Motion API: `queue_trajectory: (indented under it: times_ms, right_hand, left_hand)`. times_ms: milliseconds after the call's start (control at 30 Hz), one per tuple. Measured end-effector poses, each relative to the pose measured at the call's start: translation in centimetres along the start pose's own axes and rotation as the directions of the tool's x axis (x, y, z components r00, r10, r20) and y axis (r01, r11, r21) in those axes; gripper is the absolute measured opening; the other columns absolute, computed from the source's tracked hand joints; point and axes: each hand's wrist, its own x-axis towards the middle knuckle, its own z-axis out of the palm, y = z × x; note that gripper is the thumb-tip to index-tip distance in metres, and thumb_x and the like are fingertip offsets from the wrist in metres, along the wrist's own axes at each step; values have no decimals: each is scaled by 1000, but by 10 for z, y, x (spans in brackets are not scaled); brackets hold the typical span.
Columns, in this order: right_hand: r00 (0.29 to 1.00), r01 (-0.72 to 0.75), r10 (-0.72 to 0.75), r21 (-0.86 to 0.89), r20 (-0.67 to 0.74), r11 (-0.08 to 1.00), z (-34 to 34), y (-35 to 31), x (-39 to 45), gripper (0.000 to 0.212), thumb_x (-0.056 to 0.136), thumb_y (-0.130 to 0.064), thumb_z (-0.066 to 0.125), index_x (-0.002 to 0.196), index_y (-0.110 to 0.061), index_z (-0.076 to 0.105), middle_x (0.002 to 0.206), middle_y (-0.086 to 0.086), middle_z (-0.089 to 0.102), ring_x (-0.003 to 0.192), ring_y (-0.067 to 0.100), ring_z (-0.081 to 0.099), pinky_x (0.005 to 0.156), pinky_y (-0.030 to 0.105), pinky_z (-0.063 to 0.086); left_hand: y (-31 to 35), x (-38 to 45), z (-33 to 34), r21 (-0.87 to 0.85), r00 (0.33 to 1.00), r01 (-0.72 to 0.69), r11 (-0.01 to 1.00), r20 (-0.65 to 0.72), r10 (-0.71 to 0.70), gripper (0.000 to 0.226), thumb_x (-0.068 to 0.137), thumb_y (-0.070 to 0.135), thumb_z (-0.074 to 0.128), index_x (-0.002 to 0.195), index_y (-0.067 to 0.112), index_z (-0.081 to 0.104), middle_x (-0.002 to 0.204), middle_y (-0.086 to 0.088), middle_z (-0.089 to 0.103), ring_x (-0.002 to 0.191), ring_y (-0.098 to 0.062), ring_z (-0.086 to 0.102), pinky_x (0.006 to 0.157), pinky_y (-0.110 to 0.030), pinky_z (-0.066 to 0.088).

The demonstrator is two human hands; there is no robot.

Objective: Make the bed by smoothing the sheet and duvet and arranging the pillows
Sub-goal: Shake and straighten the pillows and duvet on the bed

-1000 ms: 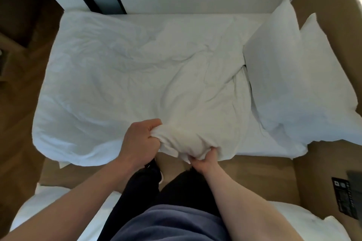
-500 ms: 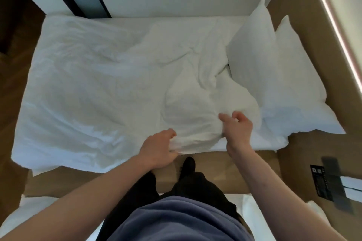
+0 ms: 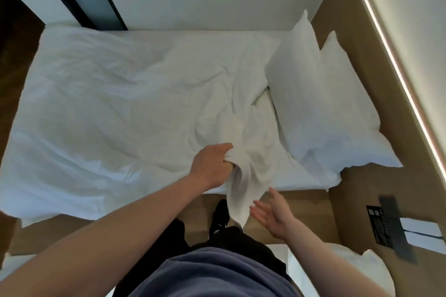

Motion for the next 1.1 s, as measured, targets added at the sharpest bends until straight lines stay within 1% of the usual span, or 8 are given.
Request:
queue_trajectory:
  times_ms: [167,300,600,733,833,933,1000,1100]
  right_hand:
    - [876,-471,418,240,239,849,16,31,42,115,85,-84,45,152,8,30,147,32,45,111,52,56,85,58,53]
    - [847,-512,378,382,375,769,43,22,52,128,70,-93,52,151,2,28,155,37,32,131,61,45,106,67,44]
    - [891,-374,277,236,359,897,118,24,30,66,96,-57,43,146,-14,50,150,23,50,136,48,47,108,63,41]
    - [989,-92,19,509,147,856,120,-1,21,42,104,-40,48,137,-17,61,104,14,74,99,32,67,69,42,64]
    - [988,153,-111,557,-108,816,85,-47,15,31,95,-28,61,126,-35,61,121,0,70,97,8,64,88,21,54]
    - [876,480,-419,354,-239,802,45,-105,-13,66,77,3,71,96,-57,51,104,-46,57,79,-27,46,68,10,33]
    - [789,597,-573,496,-222,631,27,-142,-62,50,79,6,62,98,-40,68,89,-34,66,75,-14,57,70,6,38]
    - [435,897,-759,164,-484,409,30,-172,-118,40,77,0,59,102,-26,76,95,-12,76,87,10,72,79,26,59]
  left_hand:
    - [14,-6,-16,-106,998,7,994,-59,-13,24,82,14,50,63,26,40,56,7,46,56,-16,41,54,-33,34]
    - [21,-9,-32,-111,996,3,994,-88,-13,22,78,10,48,63,21,36,54,7,41,54,-14,34,53,-34,30]
    - [44,-10,-47,-145,985,-4,989,-172,-21,26,76,8,53,61,17,34,52,8,35,54,-13,31,51,-32,27]
    - [43,-12,-66,-149,985,-48,988,-172,22,17,73,17,45,62,15,32,53,8,32,56,-12,28,53,-35,25]
    - [32,-15,-78,-151,985,-45,988,-169,19,11,68,17,40,59,16,34,52,9,33,55,-11,28,53,-32,23]
    - [7,-12,-84,-111,986,40,993,-159,-58,11,68,22,41,57,20,41,52,9,41,55,-15,37,54,-32,26]
    - [-5,-11,-80,-17,992,99,995,-71,-100,18,75,30,48,59,22,52,58,7,54,59,-19,49,54,-30,31]
    - [-1,-13,-63,107,988,108,988,99,-119,18,87,34,66,72,24,68,71,6,66,68,-13,59,56,-28,36]
